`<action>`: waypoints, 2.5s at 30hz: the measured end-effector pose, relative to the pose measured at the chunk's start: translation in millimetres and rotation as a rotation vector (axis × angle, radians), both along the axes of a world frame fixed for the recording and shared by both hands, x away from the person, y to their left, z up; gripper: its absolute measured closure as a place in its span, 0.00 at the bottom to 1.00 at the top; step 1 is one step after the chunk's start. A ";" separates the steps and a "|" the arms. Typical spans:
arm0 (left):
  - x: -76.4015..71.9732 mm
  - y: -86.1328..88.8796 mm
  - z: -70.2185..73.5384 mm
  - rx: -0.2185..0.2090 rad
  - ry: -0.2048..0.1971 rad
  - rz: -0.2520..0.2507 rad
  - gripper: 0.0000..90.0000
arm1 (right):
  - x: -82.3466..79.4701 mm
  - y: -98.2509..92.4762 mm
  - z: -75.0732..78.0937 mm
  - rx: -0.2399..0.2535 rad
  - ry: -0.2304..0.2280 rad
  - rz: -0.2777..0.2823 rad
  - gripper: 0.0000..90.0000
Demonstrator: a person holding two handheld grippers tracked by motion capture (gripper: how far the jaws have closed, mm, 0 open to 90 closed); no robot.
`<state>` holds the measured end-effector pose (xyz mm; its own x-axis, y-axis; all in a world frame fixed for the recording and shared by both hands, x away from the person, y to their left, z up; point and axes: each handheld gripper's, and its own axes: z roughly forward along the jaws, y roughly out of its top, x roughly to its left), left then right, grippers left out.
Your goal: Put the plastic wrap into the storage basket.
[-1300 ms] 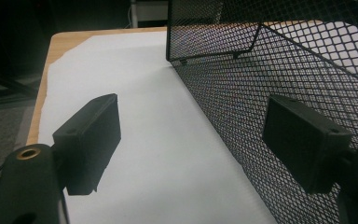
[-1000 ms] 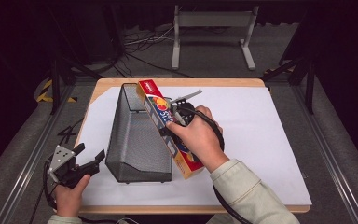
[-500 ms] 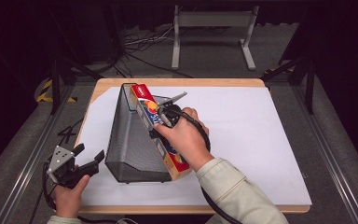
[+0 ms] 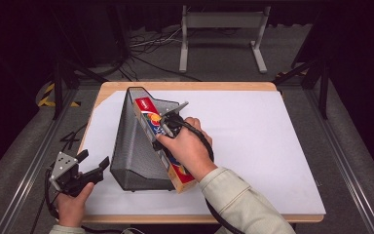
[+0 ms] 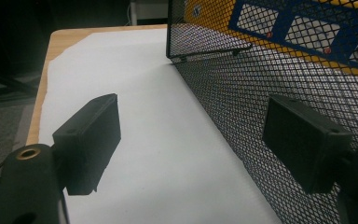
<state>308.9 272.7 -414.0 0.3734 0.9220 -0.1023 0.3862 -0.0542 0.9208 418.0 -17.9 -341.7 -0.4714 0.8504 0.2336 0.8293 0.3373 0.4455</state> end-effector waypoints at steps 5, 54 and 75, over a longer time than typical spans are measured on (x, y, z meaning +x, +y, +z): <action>-0.6 -0.3 0.3 0.001 -0.004 0.002 0.22 | 1.2 6.2 -4.5 -0.034 0.018 0.007 0.43; -7.6 6.7 -1.4 -0.008 0.002 0.016 0.22 | 10.7 23.0 4.9 -0.162 -0.025 0.033 0.27; -6.5 5.7 -1.1 -0.009 -0.001 0.016 0.22 | -12.9 -16.1 38.9 0.099 -0.367 0.163 0.23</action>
<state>302.4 278.5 -415.1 0.3588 0.9268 -0.1105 0.3858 -0.0394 0.9218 405.2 -34.0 -302.8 -0.6655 0.7394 0.1019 0.5486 0.3919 0.7385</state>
